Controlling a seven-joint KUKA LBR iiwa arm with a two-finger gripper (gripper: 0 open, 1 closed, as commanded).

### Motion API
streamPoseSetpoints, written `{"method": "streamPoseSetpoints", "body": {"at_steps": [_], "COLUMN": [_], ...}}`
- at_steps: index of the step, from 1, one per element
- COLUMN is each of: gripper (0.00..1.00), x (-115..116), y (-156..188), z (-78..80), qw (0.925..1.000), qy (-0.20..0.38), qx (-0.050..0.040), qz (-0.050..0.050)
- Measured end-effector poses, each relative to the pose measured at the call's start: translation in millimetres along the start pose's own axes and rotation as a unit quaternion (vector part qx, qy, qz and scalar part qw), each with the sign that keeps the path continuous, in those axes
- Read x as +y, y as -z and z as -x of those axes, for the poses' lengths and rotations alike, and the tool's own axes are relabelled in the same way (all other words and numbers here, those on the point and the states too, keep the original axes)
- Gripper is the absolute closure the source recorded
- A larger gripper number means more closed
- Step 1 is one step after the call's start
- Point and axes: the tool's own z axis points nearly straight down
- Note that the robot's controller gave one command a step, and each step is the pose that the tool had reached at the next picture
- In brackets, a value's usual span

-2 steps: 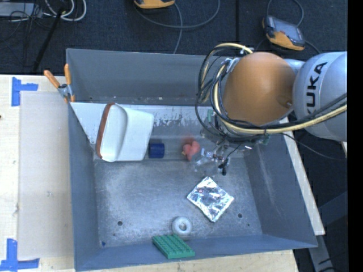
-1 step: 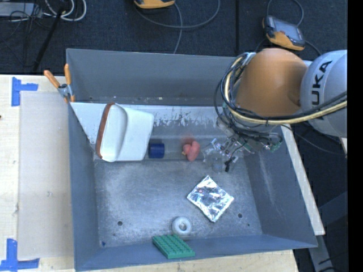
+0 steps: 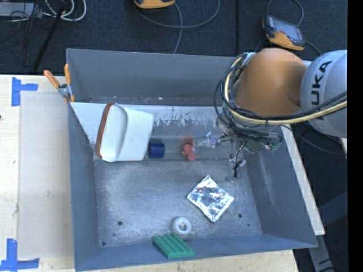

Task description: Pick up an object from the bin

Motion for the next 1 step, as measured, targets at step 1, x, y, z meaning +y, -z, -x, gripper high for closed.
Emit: {"method": "streamPoseSetpoints", "body": {"at_steps": [1], "gripper": [0.0], "x": [-7.0], "y": [-117.0], "z": [-62.6], "qw": [0.9957], "qy": [0.093], "qx": [0.0028], "qz": [0.003]}}
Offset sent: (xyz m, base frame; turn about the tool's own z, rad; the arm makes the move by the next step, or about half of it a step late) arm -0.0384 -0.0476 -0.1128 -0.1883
